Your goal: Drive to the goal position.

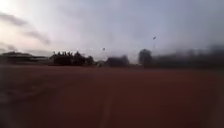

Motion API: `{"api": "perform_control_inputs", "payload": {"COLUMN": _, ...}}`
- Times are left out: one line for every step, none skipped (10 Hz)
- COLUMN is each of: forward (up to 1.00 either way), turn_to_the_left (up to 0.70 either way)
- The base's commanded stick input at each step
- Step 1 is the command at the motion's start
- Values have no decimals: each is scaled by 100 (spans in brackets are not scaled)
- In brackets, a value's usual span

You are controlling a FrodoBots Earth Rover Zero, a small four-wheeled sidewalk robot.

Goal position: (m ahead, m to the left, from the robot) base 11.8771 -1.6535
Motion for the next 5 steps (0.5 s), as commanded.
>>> {"api": "perform_control_inputs", "payload": {"forward": 70, "turn_to_the_left": 0}}
{"api": "perform_control_inputs", "payload": {"forward": 70, "turn_to_the_left": 0}}
{"api": "perform_control_inputs", "payload": {"forward": 70, "turn_to_the_left": 0}}
{"api": "perform_control_inputs", "payload": {"forward": 70, "turn_to_the_left": 0}}
{"api": "perform_control_inputs", "payload": {"forward": 70, "turn_to_the_left": 0}}
